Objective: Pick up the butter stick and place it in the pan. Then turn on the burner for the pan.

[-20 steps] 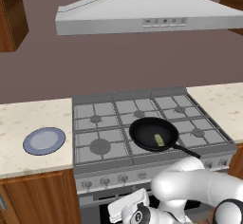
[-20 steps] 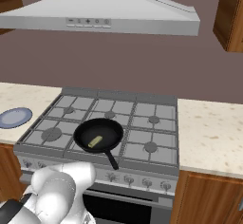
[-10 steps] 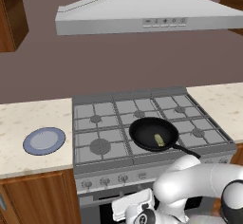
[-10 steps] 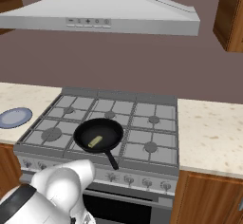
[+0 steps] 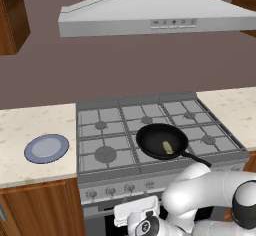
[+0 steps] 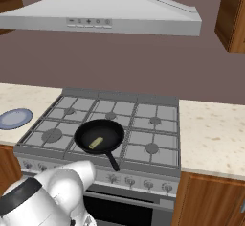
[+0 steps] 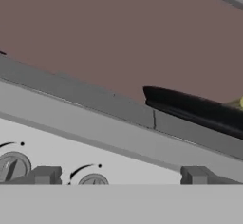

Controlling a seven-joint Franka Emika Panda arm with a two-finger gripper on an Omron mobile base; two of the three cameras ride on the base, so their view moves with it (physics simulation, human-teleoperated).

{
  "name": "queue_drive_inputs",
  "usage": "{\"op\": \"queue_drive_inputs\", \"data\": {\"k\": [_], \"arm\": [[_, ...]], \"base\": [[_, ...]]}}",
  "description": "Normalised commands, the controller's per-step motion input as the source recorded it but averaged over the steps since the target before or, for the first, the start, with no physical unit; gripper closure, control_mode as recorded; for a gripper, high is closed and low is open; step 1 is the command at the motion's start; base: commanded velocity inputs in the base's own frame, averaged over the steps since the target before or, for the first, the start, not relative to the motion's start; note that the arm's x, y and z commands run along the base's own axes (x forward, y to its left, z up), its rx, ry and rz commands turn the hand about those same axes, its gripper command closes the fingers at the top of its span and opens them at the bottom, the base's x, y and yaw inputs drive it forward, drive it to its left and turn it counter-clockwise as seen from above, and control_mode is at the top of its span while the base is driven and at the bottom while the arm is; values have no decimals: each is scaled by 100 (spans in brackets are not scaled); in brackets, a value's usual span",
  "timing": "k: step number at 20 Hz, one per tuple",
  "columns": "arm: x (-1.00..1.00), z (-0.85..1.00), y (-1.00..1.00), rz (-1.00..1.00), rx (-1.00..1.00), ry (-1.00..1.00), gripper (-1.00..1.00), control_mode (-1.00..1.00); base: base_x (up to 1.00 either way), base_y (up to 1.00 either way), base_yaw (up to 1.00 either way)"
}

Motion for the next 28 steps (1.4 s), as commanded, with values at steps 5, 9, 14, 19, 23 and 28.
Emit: {"op": "queue_drive_inputs", "data": {"k": [5,9,14,19,23,28], "arm": [[62,0,-54,11,21,0,-100,-100],[78,0,-64,10,24,0,-100,-100],[75,0,-69,8,25,0,-100,-100],[60,0,-67,8,24,0,-100,-100],[51,0,-57,9,22,0,-100,-100],[53,0,-58,11,21,0,-100,-100]], "base": [[0,0,0],[0,0,0],[0,0,0],[0,0,0],[0,0,0],[0,0,0]]}}
